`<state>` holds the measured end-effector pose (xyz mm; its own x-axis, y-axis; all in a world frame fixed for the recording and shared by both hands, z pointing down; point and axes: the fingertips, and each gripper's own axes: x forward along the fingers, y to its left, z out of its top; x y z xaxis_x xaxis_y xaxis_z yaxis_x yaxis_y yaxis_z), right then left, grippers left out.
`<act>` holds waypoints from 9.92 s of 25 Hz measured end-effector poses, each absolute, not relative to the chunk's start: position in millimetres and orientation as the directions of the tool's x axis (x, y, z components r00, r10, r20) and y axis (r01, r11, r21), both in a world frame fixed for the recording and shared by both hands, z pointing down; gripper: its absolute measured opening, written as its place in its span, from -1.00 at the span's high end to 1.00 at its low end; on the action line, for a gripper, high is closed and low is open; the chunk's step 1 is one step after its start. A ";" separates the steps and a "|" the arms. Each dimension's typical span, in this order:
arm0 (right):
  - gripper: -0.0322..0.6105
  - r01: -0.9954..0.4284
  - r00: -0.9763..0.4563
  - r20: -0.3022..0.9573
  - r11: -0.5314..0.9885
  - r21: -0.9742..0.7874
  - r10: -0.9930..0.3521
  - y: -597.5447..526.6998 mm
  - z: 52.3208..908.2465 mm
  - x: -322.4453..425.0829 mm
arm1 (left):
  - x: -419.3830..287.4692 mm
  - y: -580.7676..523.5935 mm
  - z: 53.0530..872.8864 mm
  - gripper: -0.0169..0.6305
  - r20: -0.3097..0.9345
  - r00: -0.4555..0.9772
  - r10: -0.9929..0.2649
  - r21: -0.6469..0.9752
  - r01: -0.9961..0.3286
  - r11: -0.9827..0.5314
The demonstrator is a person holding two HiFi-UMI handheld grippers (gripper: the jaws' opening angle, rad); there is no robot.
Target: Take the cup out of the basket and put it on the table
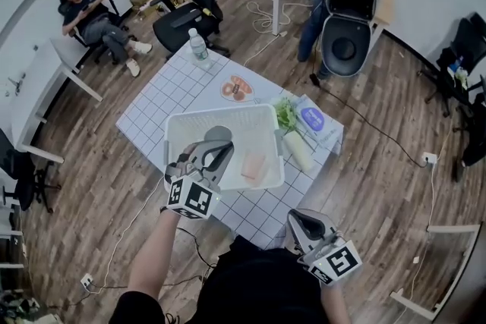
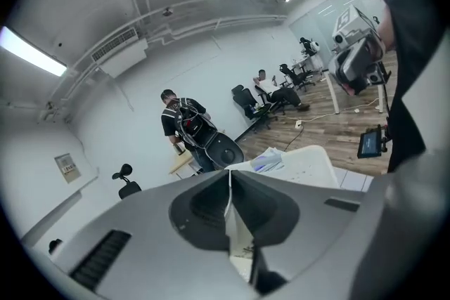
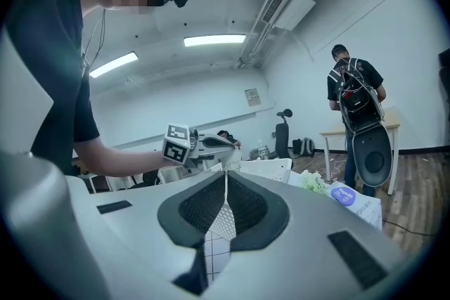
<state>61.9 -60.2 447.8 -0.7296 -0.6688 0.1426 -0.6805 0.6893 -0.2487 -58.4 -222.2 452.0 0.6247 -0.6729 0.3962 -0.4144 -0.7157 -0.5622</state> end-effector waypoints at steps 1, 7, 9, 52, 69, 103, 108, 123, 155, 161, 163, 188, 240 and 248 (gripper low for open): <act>0.82 -0.672 -0.737 0.138 0.697 -0.251 -0.662 -59.1 447.6 62.8 | -56.6 -215.5 446.3 0.90 0.385 0.623 -0.681 -0.561 -0.428 -0.709; 0.82 -0.619 -0.782 0.121 0.738 -0.269 -0.612 -52.9 451.7 75.0 | -41.5 -164.8 417.9 0.90 0.319 0.602 -0.732 -0.537 -0.522 -0.663; 0.82 -0.607 -0.791 0.118 0.747 -0.270 -0.600 -52.3 454.1 81.2 | -35.8 -146.7 411.9 0.90 0.298 0.593 -0.748 -0.542 -0.540 -0.644; 0.82 -0.805 -0.589 0.191 0.549 -0.226 -0.785 99.8 457.9 55.0 | -33.7 7.1 563.7 0.90 0.234 0.656 -0.718 -0.707 -0.391 -0.589; 0.82 -0.821 -0.564 0.235 0.509 -0.259 -0.791 99.8 471.3 101.4 | -4.8 -21.9 673.4 0.90 0.318 0.554 -0.769 -0.712 -0.396 -0.579; 0.82 -0.784 -0.612 0.189 0.558 -0.273 -0.768 98.0 470.7 95.4 | -16.6 10.6 578.9 0.32 0.163 0.572 -0.804 -0.685 -0.520 -0.510; 0.82 -0.757 -0.645 0.161 0.594 -0.272 -0.747 93.0 466.9 87.1 | -28.3 30.5 512.7 0.64 0.058 0.546 -0.835 -0.651 -0.613 -0.447; 0.82 -0.663 -0.745 0.135 0.705 -0.251 -0.653 73.1 460.3 59.9 | -68.7 63.9 451.5 0.92 0.069 0.545 -0.835 -0.320 -0.781 -0.536; 0.82 -0.664 -0.747 0.198 0.710 -0.234 -0.634 83.7 469.8 49.5 | -76.1 76.1 476.7 0.92 0.140 0.579 -0.803 0.037 -0.813 -0.580; 0.82 -0.682 -0.731 0.217 0.704 -0.198 -0.647 82.2 465.4 36.7 | -85.2 78.6 472.0 0.92 0.125 0.602 -0.789 0.023 -0.797 -0.604; 0.81 -0.686 -0.726 0.227 0.705 -0.181 -0.649 79.6 462.2 29.6 | -90.7 78.9 469.4 0.92 0.124 0.613 -0.780 0.026 -0.788 -0.615; 0.21 -0.542 -0.693 0.480 0.828 0.147 -0.538 -56.6 463.8 -37.8 | -139.2 75.6 473.5 0.92 0.205 0.605 -0.770 0.043 -0.791 -0.610; 0.11 -0.083 -0.073 0.987 0.985 -0.150 0.144 -248.0 679.2 -78.8 | -120.8 40.8 504.1 0.92 0.402 0.422 -0.813 0.159 -0.906 -0.391; 0.12 -0.173 -0.006 0.978 0.963 -0.208 0.210 -245.2 712.4 -65.5 | -116.8 43.4 502.9 0.92 0.421 0.409 -0.810 0.156 -0.912 -0.380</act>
